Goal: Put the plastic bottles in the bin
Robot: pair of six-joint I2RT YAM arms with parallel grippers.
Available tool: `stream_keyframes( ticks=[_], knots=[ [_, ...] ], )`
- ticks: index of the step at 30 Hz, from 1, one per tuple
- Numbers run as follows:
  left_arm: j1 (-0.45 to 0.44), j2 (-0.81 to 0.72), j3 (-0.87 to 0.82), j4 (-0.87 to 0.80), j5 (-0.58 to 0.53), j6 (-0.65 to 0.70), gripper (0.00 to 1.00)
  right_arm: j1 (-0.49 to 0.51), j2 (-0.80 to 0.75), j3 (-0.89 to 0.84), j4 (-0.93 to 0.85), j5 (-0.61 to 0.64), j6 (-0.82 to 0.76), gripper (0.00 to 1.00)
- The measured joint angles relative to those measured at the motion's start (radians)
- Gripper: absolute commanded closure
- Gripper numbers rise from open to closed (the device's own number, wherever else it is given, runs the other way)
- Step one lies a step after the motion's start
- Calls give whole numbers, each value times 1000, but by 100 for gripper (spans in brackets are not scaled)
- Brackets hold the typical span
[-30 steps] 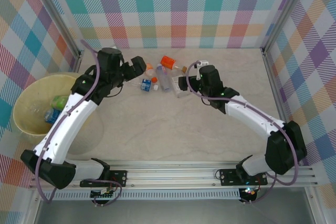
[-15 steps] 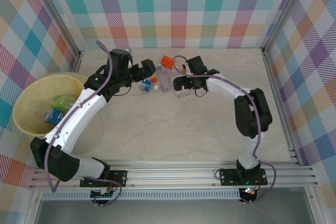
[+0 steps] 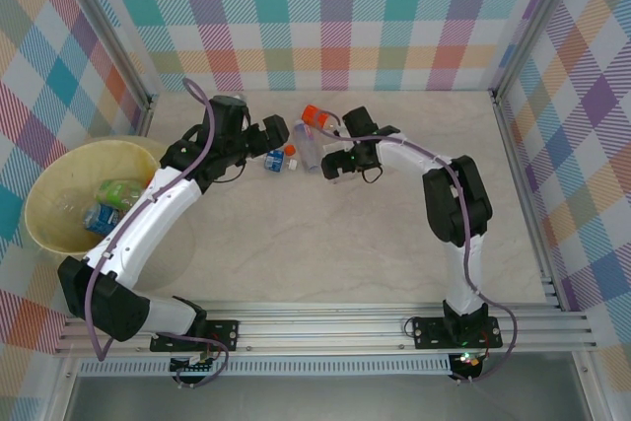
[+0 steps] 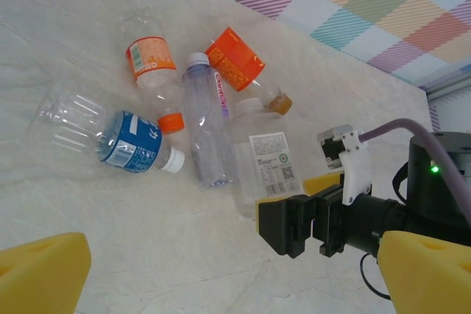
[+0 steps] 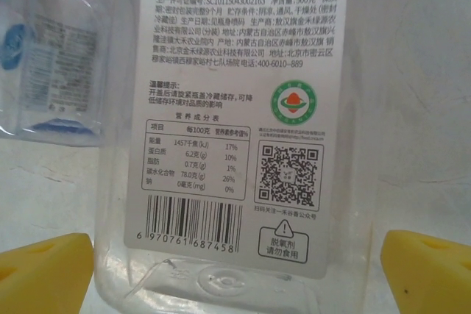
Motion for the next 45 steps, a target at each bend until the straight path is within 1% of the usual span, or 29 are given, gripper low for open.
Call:
stream_keyframes(
  ticks=[13,16,19,22,25,30,34,37,41,45],
  knots=[
    [0,33,0,-22,-6,10,0,31,66,28,0,74,-10,0],
    [0,39,0,-23,-6,10,0,32,73,29,9,89,-10,4],
    [0,45,0,-23,-2,10,0,32,74,21,33,96,-4,17],
    [0,59,0,-22,9,10,0,32,53,-26,100,99,0,24],
    [0,74,-7,-14,37,5,0,32,5,-105,153,98,10,28],
    [0,101,-44,40,113,-22,0,32,-122,-269,235,94,26,29],
    [0,117,-105,138,196,-60,0,32,-292,-438,333,33,51,29],
    [0,121,-175,242,260,-98,0,32,-406,-537,411,-41,74,29],
    [0,144,-211,337,319,-131,0,33,-493,-613,485,-156,100,29],
    [-1,175,-229,475,409,-158,0,39,-532,-652,535,-259,119,29]
  ],
)
